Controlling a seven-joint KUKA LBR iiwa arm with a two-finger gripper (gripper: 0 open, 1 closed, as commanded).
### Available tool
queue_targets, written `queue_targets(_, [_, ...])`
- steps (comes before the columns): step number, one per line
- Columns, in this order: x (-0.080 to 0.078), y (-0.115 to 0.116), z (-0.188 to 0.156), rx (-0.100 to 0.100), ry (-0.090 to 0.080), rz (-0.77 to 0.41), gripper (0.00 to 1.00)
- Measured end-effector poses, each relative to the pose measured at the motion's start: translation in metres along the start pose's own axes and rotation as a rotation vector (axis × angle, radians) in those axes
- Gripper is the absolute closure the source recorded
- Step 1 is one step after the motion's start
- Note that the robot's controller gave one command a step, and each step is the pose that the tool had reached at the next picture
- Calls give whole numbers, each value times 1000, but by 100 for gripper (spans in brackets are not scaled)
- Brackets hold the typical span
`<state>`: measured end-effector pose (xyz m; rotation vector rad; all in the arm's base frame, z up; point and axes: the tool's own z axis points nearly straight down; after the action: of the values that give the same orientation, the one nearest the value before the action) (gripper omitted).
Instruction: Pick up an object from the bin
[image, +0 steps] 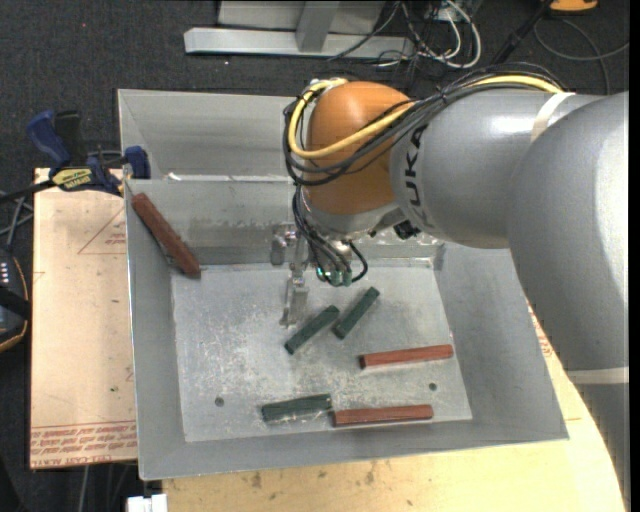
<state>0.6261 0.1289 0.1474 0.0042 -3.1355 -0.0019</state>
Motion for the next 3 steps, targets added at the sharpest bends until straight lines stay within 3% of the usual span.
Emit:
queue_targets(1, [-2,0,-4,-1,-7,2,0])
queue_targets(2, [11,-15,22,-2,-15,-76,0])
queue_targets(3, [12,-40,62,1,-6,-363,0])
